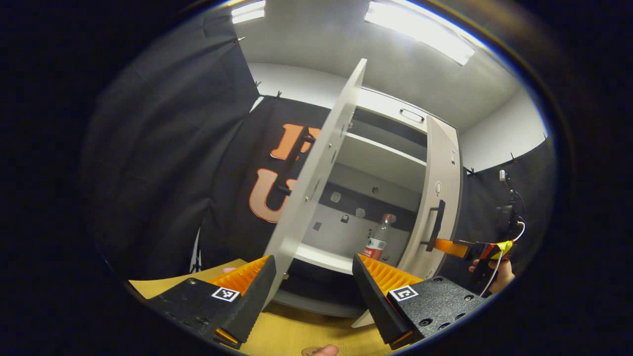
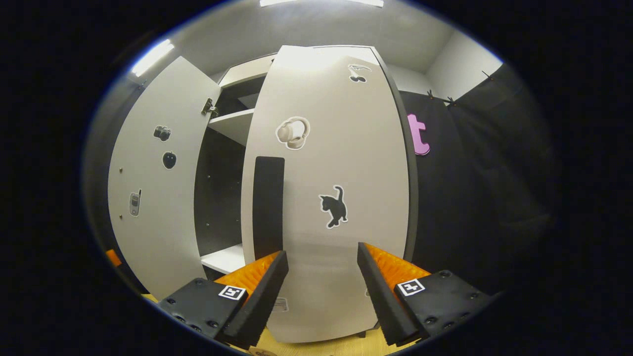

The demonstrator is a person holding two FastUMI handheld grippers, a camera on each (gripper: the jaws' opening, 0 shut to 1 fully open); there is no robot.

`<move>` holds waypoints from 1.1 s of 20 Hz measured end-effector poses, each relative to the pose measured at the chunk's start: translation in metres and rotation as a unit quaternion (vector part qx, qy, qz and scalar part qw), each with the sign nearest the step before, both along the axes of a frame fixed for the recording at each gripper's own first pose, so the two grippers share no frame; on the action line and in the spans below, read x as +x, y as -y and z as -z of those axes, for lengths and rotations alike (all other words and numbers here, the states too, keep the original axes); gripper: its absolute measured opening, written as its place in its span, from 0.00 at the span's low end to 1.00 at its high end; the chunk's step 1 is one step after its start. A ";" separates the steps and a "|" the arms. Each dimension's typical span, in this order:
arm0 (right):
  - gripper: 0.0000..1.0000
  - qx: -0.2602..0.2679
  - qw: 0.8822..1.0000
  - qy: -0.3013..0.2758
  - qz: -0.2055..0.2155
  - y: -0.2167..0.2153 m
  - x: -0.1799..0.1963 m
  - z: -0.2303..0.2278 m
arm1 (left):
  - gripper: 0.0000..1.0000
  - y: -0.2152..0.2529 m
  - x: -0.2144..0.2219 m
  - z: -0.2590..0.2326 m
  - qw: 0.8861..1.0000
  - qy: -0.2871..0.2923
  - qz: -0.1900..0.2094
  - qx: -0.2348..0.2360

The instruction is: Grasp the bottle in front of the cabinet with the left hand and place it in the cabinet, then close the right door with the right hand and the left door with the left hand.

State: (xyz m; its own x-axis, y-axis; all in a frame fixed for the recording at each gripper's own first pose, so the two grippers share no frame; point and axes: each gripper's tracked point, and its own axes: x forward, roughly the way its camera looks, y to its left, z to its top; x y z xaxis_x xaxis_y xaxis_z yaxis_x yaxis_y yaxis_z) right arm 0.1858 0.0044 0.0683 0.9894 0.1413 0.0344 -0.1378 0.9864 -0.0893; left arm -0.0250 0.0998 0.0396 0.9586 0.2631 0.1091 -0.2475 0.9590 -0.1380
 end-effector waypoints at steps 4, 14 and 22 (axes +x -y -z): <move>0.95 -0.005 1.000 0.013 0.008 -0.005 0.004 0.003 | 0.94 -0.045 -0.021 -0.014 0.997 0.002 -0.069 0.031; 0.95 0.009 1.000 -0.003 -0.026 -0.005 -0.062 0.017 | 0.92 -0.116 0.029 -0.060 0.992 0.027 -0.113 0.039; 0.95 0.013 0.999 -0.052 0.007 0.050 -0.100 0.068 | 0.94 -0.112 0.056 -0.071 0.992 0.023 -0.093 0.082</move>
